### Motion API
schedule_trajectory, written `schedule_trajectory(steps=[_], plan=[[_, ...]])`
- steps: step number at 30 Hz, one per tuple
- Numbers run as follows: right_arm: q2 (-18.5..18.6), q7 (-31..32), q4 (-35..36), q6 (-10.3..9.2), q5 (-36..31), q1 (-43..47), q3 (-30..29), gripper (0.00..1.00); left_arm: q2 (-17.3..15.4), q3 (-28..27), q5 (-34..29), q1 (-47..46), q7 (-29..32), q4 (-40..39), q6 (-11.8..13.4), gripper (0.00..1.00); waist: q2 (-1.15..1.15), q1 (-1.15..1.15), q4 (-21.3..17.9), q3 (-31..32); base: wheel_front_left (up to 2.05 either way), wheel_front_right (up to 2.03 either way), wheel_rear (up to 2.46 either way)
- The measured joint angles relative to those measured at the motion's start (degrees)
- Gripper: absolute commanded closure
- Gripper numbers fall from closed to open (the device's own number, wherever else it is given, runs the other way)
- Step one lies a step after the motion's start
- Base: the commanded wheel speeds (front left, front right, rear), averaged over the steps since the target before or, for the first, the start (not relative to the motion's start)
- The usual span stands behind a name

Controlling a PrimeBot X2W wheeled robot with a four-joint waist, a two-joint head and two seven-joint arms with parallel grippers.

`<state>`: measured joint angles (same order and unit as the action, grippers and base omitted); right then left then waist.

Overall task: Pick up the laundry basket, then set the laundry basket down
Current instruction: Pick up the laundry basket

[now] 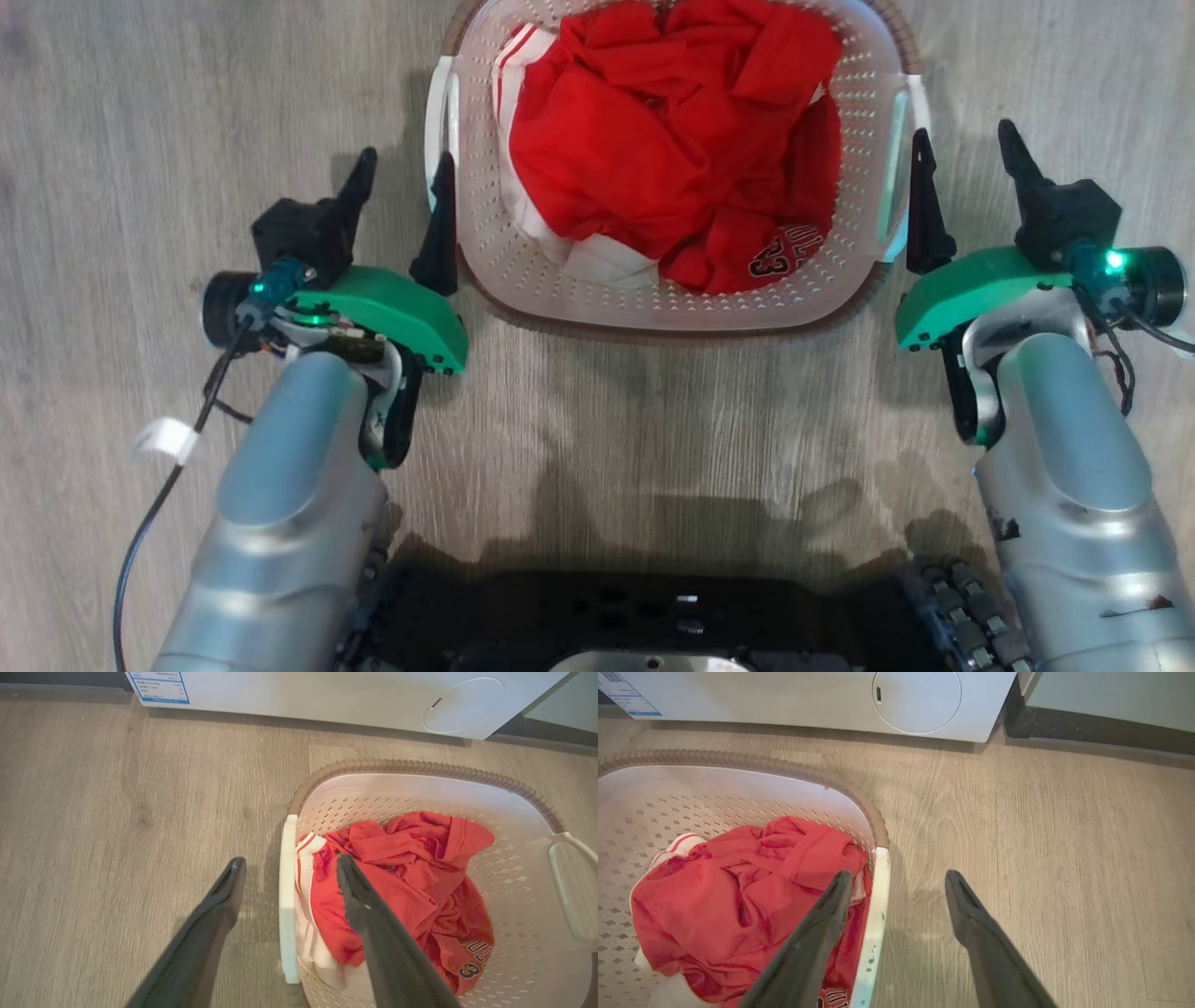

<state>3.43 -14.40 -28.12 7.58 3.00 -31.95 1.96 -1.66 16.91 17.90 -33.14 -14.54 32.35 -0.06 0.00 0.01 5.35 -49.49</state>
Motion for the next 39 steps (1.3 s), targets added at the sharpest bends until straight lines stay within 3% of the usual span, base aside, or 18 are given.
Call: schedule_trajectory(steps=[26,39], plan=[[0.3,0.0,-5.3,0.01,0.0,-5.2,1.4,0.0,0.2,7.0,5.4,-13.1,0.0,14.9,-1.0,0.0,0.0,-0.01,1.9,-7.5,0.0,0.0,0.0],[0.4,0.0,-7.4,0.01,-0.7,-6.7,1.5,0.0,0.3,11.2,9.6,-16.4,0.0,18.0,-1.8,0.0,0.01,-0.01,2.6,-8.9,0.0,0.0,0.0]])
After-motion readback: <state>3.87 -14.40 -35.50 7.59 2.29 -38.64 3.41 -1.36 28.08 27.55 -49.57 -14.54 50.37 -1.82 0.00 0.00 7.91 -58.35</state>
